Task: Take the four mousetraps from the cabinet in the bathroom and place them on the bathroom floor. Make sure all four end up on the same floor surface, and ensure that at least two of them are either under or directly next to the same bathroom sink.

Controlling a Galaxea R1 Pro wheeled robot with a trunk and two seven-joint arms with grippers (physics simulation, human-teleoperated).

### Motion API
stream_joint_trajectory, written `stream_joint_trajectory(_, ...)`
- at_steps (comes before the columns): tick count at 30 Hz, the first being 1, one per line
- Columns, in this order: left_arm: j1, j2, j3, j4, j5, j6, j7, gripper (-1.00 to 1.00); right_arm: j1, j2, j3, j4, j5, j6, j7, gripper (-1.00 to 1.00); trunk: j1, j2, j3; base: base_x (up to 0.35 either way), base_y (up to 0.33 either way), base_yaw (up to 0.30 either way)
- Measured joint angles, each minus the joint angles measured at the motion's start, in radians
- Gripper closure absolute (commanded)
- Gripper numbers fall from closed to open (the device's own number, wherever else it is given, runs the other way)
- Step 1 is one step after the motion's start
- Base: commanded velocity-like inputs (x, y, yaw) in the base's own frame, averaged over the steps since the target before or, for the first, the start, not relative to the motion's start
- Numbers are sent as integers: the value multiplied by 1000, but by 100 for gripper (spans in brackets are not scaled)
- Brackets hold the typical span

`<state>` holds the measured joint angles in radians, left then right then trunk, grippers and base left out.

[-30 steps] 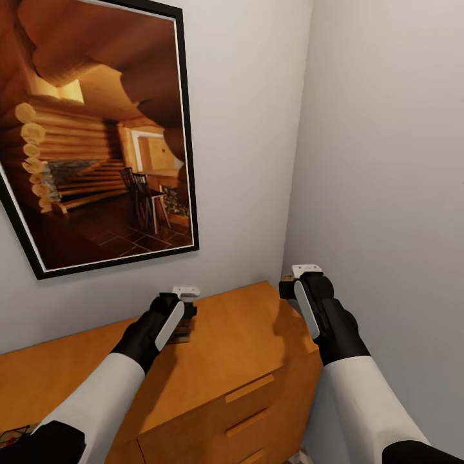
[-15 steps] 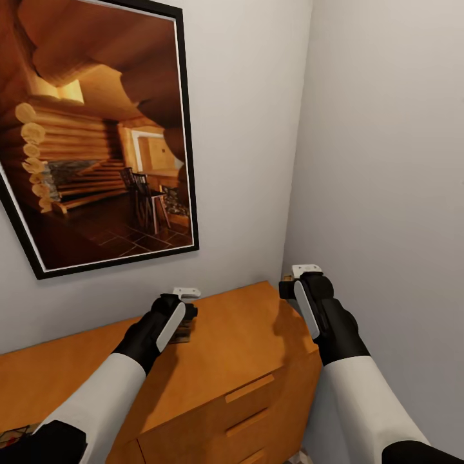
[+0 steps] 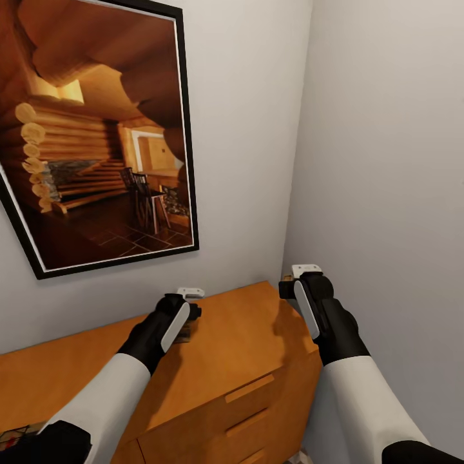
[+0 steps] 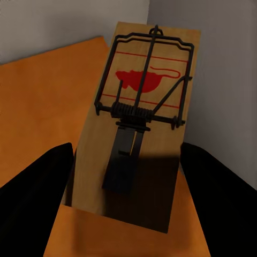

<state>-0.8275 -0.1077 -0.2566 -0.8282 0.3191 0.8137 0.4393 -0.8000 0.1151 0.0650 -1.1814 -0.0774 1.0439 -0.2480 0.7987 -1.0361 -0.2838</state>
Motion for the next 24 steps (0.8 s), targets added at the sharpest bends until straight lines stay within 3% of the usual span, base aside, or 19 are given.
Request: stream_joint_trajectory(24,0,-6,-2,1,-3,4,6,-100,0,-1,0,-1,0,0,0,100,0,0,0,0,0,0)
